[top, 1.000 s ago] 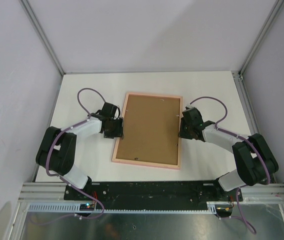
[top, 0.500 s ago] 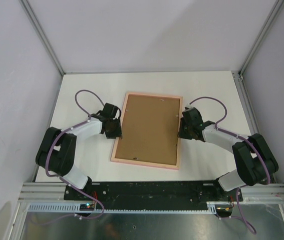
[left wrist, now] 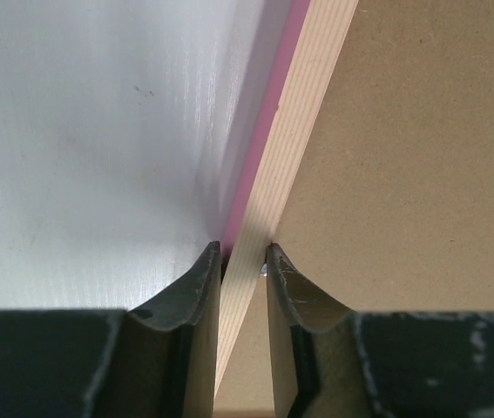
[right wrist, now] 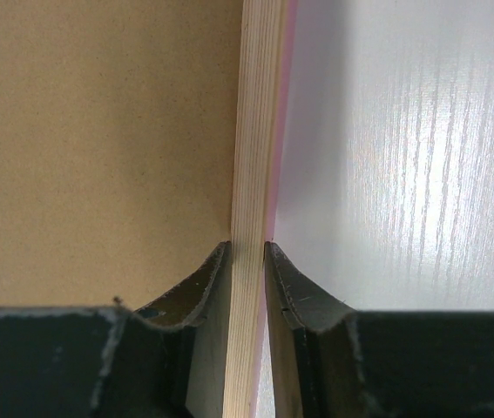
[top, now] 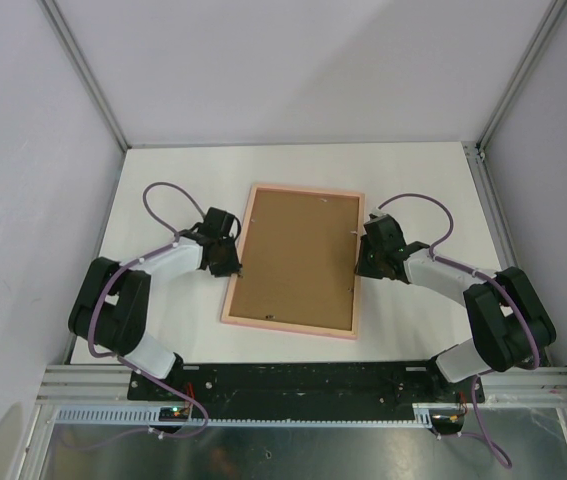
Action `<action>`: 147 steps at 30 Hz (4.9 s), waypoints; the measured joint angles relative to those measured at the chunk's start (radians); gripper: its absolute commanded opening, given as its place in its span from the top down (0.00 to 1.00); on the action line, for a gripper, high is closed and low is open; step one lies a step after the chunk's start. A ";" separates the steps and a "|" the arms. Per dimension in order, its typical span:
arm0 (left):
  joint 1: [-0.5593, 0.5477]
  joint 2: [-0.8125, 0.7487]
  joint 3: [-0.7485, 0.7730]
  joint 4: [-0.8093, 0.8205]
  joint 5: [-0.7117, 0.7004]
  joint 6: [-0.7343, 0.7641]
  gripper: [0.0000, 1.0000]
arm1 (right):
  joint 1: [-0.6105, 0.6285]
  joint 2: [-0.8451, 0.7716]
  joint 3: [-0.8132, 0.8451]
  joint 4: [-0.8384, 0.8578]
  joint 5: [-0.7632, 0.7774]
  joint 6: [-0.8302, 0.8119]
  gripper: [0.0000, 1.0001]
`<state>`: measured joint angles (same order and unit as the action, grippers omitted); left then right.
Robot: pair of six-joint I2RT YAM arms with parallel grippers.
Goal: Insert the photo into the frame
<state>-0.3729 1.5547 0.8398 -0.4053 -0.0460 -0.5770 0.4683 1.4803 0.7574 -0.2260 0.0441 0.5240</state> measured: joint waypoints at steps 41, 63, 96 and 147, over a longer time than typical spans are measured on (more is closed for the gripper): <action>0.206 0.303 0.524 0.082 0.029 0.161 0.30 | 0.141 -0.256 -0.028 -0.049 0.100 0.129 0.22; -0.021 -0.046 0.032 -0.106 -0.136 -0.723 0.36 | 0.048 -0.241 0.006 -0.055 0.049 0.100 0.23; -0.087 0.153 0.167 -0.114 -0.173 -0.726 0.93 | 0.016 -0.265 0.006 -0.100 0.053 0.084 0.23; 0.154 0.262 0.248 0.197 0.079 0.428 1.00 | -0.051 -0.095 0.001 -0.135 0.153 0.026 0.30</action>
<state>-0.2192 1.8164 1.0874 -0.2081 0.0326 -0.1490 0.4168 1.3849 0.7582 -0.3614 0.1970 0.5499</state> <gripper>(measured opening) 0.070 0.731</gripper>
